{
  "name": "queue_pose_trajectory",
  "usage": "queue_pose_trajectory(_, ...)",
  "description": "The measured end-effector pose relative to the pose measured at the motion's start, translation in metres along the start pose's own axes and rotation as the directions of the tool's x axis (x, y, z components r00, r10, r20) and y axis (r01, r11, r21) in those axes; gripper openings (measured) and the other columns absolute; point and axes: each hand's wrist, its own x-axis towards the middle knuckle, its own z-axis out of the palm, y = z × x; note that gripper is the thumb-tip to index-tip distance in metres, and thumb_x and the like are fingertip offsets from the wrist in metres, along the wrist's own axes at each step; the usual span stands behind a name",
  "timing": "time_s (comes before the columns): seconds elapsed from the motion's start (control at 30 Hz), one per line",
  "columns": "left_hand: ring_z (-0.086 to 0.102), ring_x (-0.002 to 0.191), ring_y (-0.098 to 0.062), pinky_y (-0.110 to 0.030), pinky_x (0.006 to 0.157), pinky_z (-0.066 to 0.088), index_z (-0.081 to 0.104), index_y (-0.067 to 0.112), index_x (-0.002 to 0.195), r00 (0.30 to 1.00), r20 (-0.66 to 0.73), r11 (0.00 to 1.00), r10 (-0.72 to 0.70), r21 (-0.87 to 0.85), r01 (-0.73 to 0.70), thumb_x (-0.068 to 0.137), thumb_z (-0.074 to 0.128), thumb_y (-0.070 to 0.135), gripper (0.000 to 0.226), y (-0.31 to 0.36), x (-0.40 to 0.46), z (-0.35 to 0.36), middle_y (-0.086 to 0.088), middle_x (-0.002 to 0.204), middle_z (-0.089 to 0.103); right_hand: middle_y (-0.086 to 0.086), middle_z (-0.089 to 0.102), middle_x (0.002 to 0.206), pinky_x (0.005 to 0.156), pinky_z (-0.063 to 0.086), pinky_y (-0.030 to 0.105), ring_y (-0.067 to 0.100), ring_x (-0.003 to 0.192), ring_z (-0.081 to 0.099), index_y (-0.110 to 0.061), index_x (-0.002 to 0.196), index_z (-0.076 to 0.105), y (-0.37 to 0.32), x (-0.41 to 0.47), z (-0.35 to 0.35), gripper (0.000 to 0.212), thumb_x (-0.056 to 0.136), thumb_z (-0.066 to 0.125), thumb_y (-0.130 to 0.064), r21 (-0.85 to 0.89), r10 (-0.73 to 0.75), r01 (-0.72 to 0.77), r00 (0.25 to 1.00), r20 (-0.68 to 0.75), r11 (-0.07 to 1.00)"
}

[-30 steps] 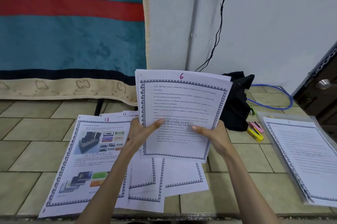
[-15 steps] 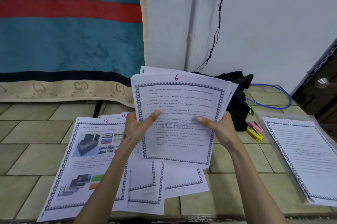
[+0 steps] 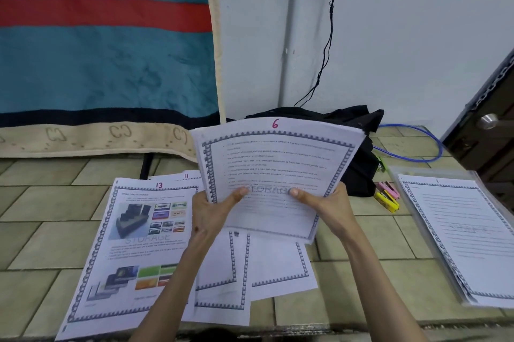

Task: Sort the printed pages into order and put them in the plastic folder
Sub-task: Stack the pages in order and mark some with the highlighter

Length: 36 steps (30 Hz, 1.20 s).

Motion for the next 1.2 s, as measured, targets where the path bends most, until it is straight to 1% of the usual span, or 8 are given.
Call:
queue_pose_trajectory(0.23, 0.062, 0.092, -0.011, -0.029, 0.089, 0.05, 0.059, 0.024, 0.098, 0.993, 0.091, 0.997, -0.072, 0.021, 0.07, 0.072, 0.079, 0.021, 0.033, -0.004, -0.002, 0.001, 0.012, 0.089, 0.064, -0.016, 0.074, 0.087, 0.072, 0.054, 0.017, 0.003, 0.087, 0.07, -0.027, 0.087, 0.069, 0.004, 0.002, -0.002, 0.028, 0.071, 0.079, -0.006, -0.081, 0.028, -0.026, 0.999, 0.024, 0.996)
queue_pose_trajectory(0.37, 0.06, 0.079, -0.005, -0.019, 0.075, 0.047, 0.06, 0.027, 0.082, 0.997, 0.055, 0.998, -0.059, 0.024, 0.058, 0.069, 0.081, 0.011, 0.029, 0.001, -0.002, 0.007, 0.007, 0.086, 0.063, -0.019, 0.073, 0.081, 0.066, 0.052, 0.012, -0.001, 0.081, 0.069, -0.027, 0.086, 0.068, 0.008, 0.003, -0.001, 0.025, 0.074, 0.077, -0.007, -0.089, 0.037, -0.037, 0.999, 0.003, 0.995)
queue_pose_trajectory(0.5, 0.061, 0.082, -0.007, -0.009, 0.064, 0.048, 0.062, 0.022, 0.089, 0.989, 0.13, 0.996, -0.065, 0.073, 0.056, 0.068, 0.081, 0.014, 0.029, 0.01, 0.005, 0.01, 0.005, 0.09, 0.065, -0.011, 0.072, 0.092, 0.069, 0.055, 0.017, 0.003, 0.085, 0.07, -0.025, 0.089, 0.069, 0.0, 0.006, -0.009, 0.023, 0.076, 0.076, -0.007, -0.121, 0.05, -0.05, 0.999, -0.003, 0.991)
queue_pose_trajectory(0.63, 0.068, 0.097, -0.01, -0.027, 0.084, 0.056, 0.066, 0.024, 0.106, 0.875, 0.453, 0.983, -0.172, 0.017, 0.185, 0.055, 0.083, 0.049, 0.059, 0.03, 0.032, 0.014, 0.009, 0.105, 0.071, -0.009, 0.074, 0.093, 0.075, 0.058, 0.027, 0.011, 0.088, 0.072, -0.024, 0.092, 0.069, -0.011, 0.012, -0.036, 0.023, 0.076, 0.076, -0.008, -0.161, 0.172, -0.16, 0.983, 0.06, 0.974)
queue_pose_trajectory(0.73, 0.064, 0.107, -0.026, -0.047, 0.092, 0.051, 0.061, 0.015, 0.12, 0.821, 0.49, 0.905, -0.293, -0.134, 0.403, 0.072, 0.075, 0.036, 0.054, 0.034, 0.052, 0.035, -0.008, 0.116, 0.068, -0.007, 0.075, 0.093, 0.072, 0.059, 0.026, 0.013, 0.086, 0.072, -0.018, 0.099, 0.069, -0.007, 0.008, -0.05, 0.026, 0.076, 0.075, -0.005, -0.155, 0.283, -0.269, 0.956, 0.076, 0.95)
queue_pose_trajectory(0.87, 0.067, 0.099, -0.031, -0.046, 0.076, 0.058, 0.061, 0.006, 0.119, 0.693, 0.569, 0.814, -0.444, -0.067, 0.577, 0.08, 0.065, 0.022, 0.042, 0.021, 0.057, 0.064, -0.017, 0.113, 0.068, 0.001, 0.072, 0.105, 0.077, 0.059, 0.03, 0.015, 0.09, 0.071, -0.014, 0.108, 0.066, 0.012, -0.003, -0.069, 0.035, 0.075, 0.076, -0.007, -0.148, 0.362, -0.362, 0.932, -0.027, 0.92)
queue_pose_trajectory(1.0, 0.069, 0.092, -0.024, -0.039, 0.07, 0.059, 0.064, 0.012, 0.114, 0.712, 0.547, 0.867, -0.44, 0.053, 0.495, 0.083, 0.067, 0.018, 0.031, 0.002, 0.05, 0.087, -0.01, 0.107, 0.07, 0.006, 0.071, 0.109, 0.089, 0.055, 0.043, 0.02, 0.096, 0.07, -0.01, 0.11, 0.066, 0.039, -0.015, -0.085, 0.042, 0.071, 0.081, -0.017, -0.178, 0.474, -0.481, 0.876, -0.086, 0.858)
queue_pose_trajectory(1.2, 0.066, 0.081, -0.018, -0.027, 0.065, 0.055, 0.064, 0.013, 0.105, 0.802, 0.432, 0.91, -0.413, 0.222, 0.349, 0.08, 0.073, 0.016, 0.027, -0.019, 0.048, 0.104, -0.004, 0.091, 0.068, 0.002, 0.07, 0.111, 0.075, 0.057, 0.023, 0.015, 0.093, 0.069, -0.01, 0.117, 0.063, 0.056, -0.02, -0.089, 0.047, 0.075, 0.079, -0.022, -0.193, 0.522, -0.533, 0.846, -0.109, 0.824)
